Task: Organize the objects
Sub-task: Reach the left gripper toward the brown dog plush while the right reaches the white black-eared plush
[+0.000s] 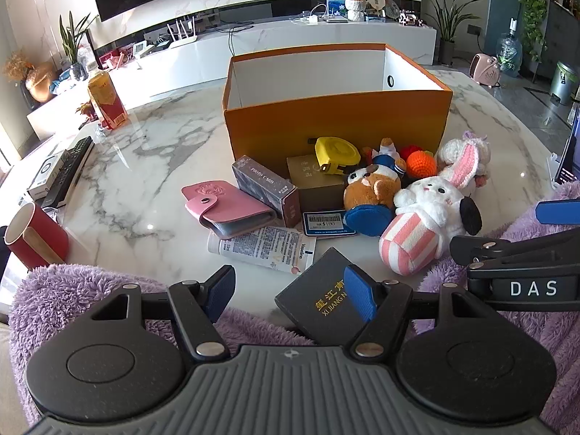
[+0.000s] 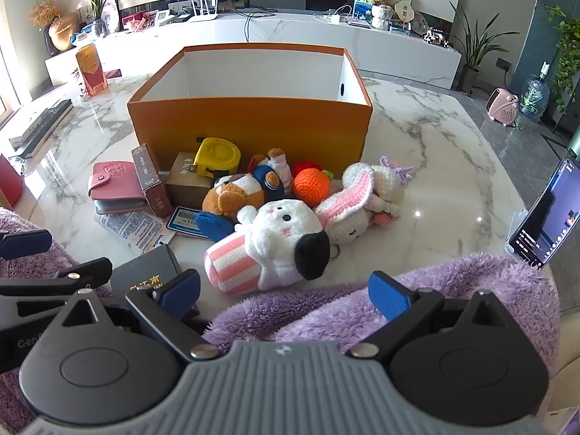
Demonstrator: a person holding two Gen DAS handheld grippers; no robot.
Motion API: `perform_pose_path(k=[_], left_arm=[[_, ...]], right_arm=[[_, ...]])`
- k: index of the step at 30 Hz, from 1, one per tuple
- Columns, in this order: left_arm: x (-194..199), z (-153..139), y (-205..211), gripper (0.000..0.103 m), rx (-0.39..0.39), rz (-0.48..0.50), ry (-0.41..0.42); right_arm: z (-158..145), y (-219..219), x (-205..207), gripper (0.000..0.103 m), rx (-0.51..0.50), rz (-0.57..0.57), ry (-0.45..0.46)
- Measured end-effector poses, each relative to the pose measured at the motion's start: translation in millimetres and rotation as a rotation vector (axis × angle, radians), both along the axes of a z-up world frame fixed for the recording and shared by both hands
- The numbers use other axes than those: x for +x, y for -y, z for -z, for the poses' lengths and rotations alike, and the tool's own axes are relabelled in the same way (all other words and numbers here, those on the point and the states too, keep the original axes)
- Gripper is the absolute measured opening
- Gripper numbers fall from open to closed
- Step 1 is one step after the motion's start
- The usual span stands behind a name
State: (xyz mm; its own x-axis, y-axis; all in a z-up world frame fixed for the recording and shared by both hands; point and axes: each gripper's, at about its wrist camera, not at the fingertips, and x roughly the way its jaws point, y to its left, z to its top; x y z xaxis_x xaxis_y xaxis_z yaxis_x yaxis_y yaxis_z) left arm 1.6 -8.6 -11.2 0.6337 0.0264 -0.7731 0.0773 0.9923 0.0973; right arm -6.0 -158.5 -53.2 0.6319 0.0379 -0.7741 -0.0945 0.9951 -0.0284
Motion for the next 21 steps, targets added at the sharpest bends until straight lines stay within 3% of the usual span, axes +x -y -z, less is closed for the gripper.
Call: perform_pose_path(k=[12,15,17,21], left_arm=[[7.6,3.7,-2.3,0.079,-0.020,0.009,-0.014],[12.6,4.8,-2.8,0.079,-0.047,0.023,-0.018],[16.4,6.0,-0.9,0.070,-0.055,0.043,-0.020],[25.8,11.4,1.8,0.068,-0.079,0.067,-0.048]], right_arm=[[6.1,-0.1,6.9,0.098,0.018,-0.010,-0.030],[10.3,2.9,12.8,0.089,0.042,-0.010,-0.055],[13.7,5.0,17.8,0.078,0.065,-0.012,-0.079],[20.4,5.5,27.7,0.076,0.090,-0.014,-0.106]])
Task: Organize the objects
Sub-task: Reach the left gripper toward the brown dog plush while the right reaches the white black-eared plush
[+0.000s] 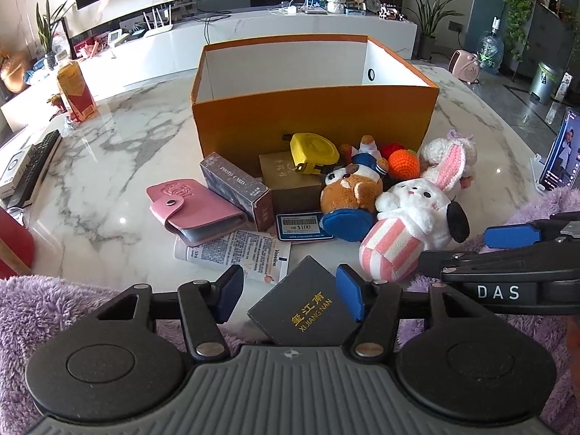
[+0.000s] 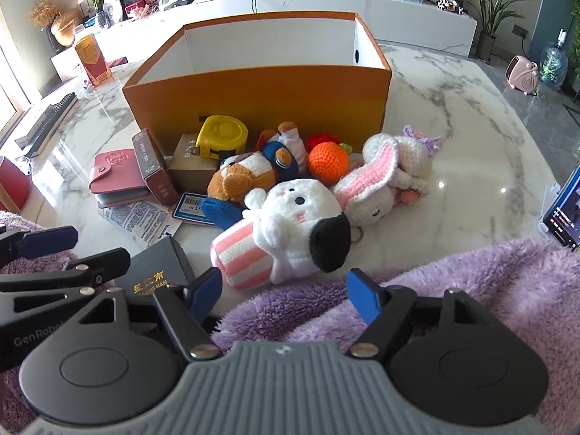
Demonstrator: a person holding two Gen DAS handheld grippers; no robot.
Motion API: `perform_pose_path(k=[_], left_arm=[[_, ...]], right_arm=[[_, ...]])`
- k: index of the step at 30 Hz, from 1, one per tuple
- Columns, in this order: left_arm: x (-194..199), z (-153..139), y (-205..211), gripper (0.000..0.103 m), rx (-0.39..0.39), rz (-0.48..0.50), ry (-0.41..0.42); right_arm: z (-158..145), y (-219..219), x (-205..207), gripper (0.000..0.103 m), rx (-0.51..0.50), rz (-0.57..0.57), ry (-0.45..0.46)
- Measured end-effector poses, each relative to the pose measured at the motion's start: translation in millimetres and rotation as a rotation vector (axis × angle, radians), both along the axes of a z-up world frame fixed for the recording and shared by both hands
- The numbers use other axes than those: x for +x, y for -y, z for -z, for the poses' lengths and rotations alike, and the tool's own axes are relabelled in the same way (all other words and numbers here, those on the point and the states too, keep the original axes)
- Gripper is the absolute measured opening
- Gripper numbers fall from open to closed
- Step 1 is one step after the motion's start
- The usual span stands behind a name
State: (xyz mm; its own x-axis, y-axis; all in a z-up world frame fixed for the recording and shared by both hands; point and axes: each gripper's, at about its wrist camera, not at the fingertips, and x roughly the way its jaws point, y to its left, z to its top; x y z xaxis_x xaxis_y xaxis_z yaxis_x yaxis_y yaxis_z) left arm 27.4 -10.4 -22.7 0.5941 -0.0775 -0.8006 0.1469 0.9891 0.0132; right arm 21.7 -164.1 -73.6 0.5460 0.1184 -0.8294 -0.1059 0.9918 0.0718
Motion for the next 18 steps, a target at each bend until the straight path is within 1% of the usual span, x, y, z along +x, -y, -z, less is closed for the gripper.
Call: perform_pose_path(k=[4,6,7,10,13,15,18], left_arm=[[11.6,4.2,4.0,0.068,-0.011,0.030,-0.011],[20.7,4.7,4.7,0.064,-0.021,0.036,-0.020],[25.0,4.9,4.9,0.061,-0.025,0.035,-0.026],[35.9,7.1,5.9,0.061,-0.031,0.038,-0.036],[44.1,11.4,6.8,0.061,-0.030,0.048,-0.051],[49.2,14.5,7.8,0.061,-0.025,0.057,-0.061],[56.5,18.2,9.2,0.061,-0.021,0.065,-0.069]], right_arm=[[3.9,3.7,14.1,0.076,0.039,0.019,-0.023],[6.0,8.3,23.4,0.076,0.068,0.044,-0.043],[7.2,11.7,27.9,0.075,0.092,0.059,-0.056],[14.0,18.7,41.5,0.076,0.167,0.103,-0.105],[23.6,19.8,53.0,0.077,0.176,0.143,-0.146],[30.0,23.2,59.5,0.081,0.213,0.167,-0.167],[41.1,25.0,69.7,0.081,0.266,0.178,-0.205]])
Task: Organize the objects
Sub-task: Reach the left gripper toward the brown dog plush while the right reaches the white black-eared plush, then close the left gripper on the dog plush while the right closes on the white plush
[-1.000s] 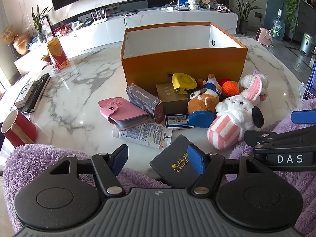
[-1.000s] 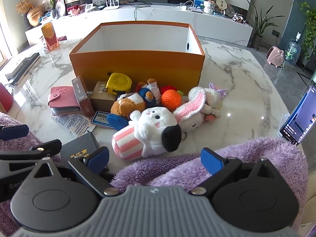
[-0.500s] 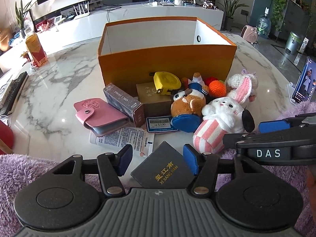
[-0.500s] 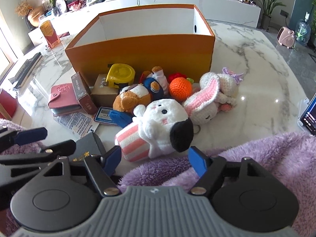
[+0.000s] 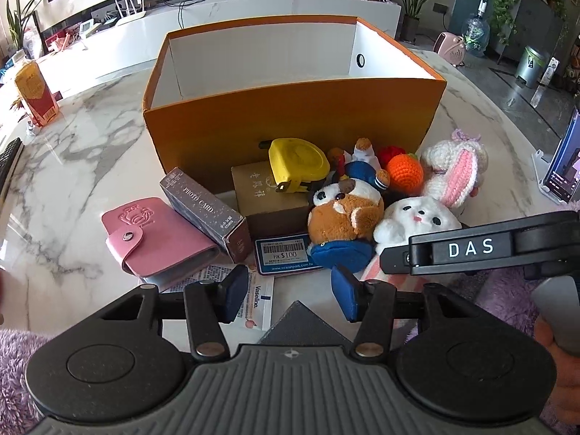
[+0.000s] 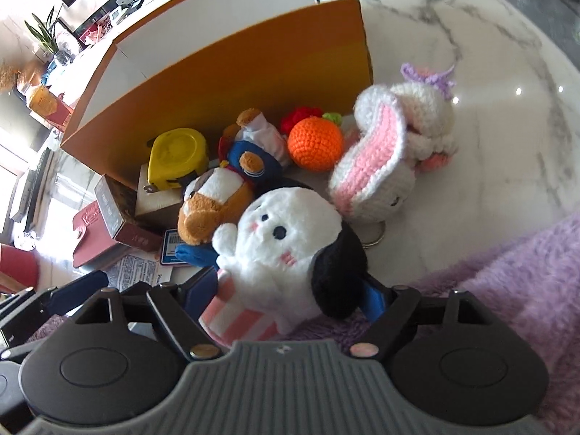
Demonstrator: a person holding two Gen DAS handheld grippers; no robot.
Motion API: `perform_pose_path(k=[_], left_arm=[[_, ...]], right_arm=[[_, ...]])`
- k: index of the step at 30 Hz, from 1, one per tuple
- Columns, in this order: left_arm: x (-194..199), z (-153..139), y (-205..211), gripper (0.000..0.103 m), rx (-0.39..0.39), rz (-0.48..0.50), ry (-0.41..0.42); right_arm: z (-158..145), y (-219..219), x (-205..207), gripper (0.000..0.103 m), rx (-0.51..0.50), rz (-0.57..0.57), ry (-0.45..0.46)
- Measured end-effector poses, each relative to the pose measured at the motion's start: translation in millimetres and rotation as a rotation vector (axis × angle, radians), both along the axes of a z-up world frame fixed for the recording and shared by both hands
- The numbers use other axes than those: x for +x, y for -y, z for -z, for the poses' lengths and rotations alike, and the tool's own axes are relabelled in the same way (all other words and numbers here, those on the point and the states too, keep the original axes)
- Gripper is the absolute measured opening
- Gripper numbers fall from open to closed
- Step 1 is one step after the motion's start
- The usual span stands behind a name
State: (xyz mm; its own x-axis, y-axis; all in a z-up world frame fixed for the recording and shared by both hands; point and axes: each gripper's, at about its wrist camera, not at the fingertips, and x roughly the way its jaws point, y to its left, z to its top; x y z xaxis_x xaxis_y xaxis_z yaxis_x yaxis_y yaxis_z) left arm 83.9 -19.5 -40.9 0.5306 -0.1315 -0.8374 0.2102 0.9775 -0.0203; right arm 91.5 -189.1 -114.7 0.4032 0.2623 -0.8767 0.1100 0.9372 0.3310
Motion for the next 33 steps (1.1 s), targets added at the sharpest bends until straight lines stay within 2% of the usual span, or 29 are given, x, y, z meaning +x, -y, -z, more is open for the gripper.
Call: perform_pose_path(k=[3,7,14,19,25,26,29,33], left_arm=[[6.8,1.3,2.8,0.060,0.006,0.017,-0.006],[11.6,2.2,7.0,0.061,-0.001,0.057,-0.014],[16.0,-0.3,24.7,0.064,0.016,0.151,0.006],[27.0,-8.2,25.0,0.067,-0.024,0.146,0.018],[52.4,0.6,35.7,0.068,-0.096,0.161,-0.069],[55.1,3.7,38.8,0.066,-0.105,0.170,-0.085],[65.8,12.5,39.9,0.069,-0.141,0.131,-0.133],[79.1,22.0,36.9,0.073,-0.189,0.091,-0.203]], right_arm=[[9.4,-0.9,7.1,0.081,0.041,-0.004,-0.026],[9.6,2.1,9.1,0.073,0.056,-0.002,-0.022],[-13.4,12.8,8.5,0.072,-0.106,-0.047,0.039],[-13.0,20.3,15.4,0.073,-0.274,-0.108,0.044],[-6.2,35.7,19.5,0.075,-0.219,-0.105,0.019],[-5.6,35.9,20.0,0.076,-0.214,-0.107,0.019],[-2.7,41.4,23.6,0.076,-0.208,-0.090,0.007],[-0.6,54.9,22.8,0.076,-0.132,-0.061,-0.020]])
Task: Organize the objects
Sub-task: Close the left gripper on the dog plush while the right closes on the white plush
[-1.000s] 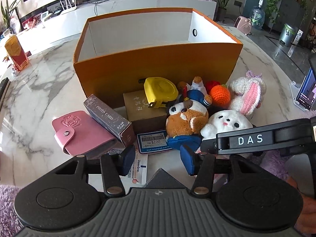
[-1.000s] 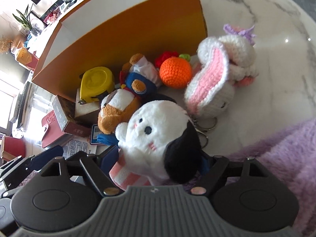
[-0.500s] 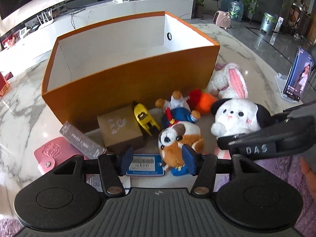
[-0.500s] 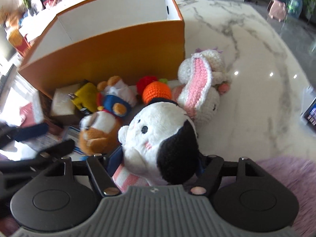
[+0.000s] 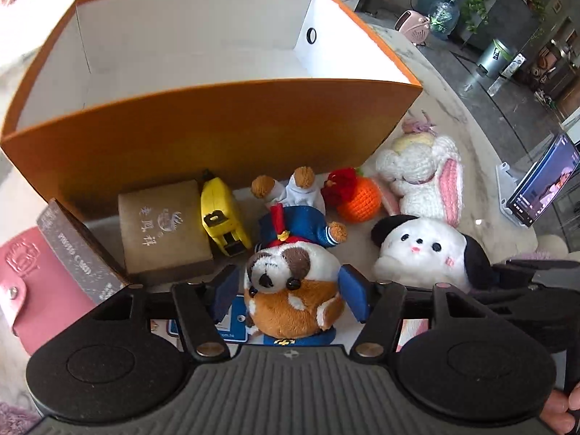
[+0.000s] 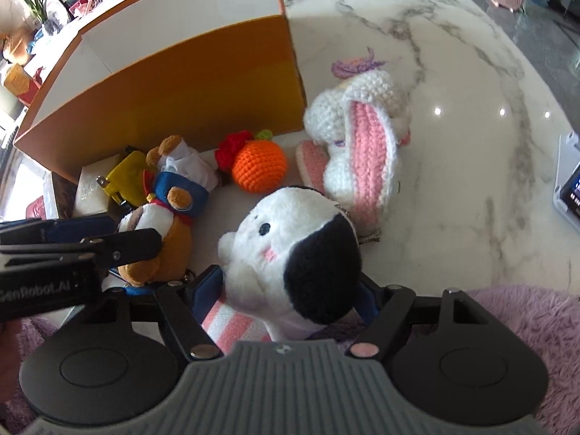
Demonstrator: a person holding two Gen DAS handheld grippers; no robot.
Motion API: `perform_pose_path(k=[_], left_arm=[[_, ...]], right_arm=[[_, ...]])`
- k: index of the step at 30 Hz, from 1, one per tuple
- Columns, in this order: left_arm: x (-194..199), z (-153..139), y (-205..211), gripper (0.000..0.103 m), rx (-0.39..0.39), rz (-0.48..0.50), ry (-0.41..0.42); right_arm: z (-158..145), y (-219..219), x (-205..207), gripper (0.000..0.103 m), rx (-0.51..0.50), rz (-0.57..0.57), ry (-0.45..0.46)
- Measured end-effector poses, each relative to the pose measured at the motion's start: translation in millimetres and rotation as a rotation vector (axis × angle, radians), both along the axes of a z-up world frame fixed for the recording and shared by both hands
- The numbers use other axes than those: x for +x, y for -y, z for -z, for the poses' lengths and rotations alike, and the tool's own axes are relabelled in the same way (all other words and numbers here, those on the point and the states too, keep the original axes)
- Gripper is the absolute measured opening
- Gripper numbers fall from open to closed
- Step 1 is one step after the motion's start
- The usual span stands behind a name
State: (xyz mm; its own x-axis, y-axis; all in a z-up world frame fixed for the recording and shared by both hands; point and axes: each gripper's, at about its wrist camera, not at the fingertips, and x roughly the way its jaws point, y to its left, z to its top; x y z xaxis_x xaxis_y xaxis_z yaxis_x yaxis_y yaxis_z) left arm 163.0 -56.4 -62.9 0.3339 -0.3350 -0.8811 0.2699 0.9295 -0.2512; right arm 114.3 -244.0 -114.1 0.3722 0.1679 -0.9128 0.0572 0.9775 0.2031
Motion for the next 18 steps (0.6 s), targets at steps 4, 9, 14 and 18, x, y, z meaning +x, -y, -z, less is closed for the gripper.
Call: perform_pose_path(k=[4,9,14,18], left_arm=[[7.2,9.4,2.1,0.081,-0.024,-0.014,-0.051],[10.3,18.0,4.1,0.078,-0.009,-0.014,-0.069],[7.8,23.3,4.9,0.076,-0.007,-0.007,-0.061],[2.5,19.1,5.1,0.070,0.007,-0.001,-0.040]], right_arm=[[1.2,12.3,0.0,0.079,0.055,0.018,-0.022],[4.8,13.8,0.8,0.079,0.081,0.007,-0.026],[7.4,12.8,3.1,0.075,0.097,0.001,-0.015],[3.7,6.7,-3.7,0.073,0.082,-0.019,-0.001]])
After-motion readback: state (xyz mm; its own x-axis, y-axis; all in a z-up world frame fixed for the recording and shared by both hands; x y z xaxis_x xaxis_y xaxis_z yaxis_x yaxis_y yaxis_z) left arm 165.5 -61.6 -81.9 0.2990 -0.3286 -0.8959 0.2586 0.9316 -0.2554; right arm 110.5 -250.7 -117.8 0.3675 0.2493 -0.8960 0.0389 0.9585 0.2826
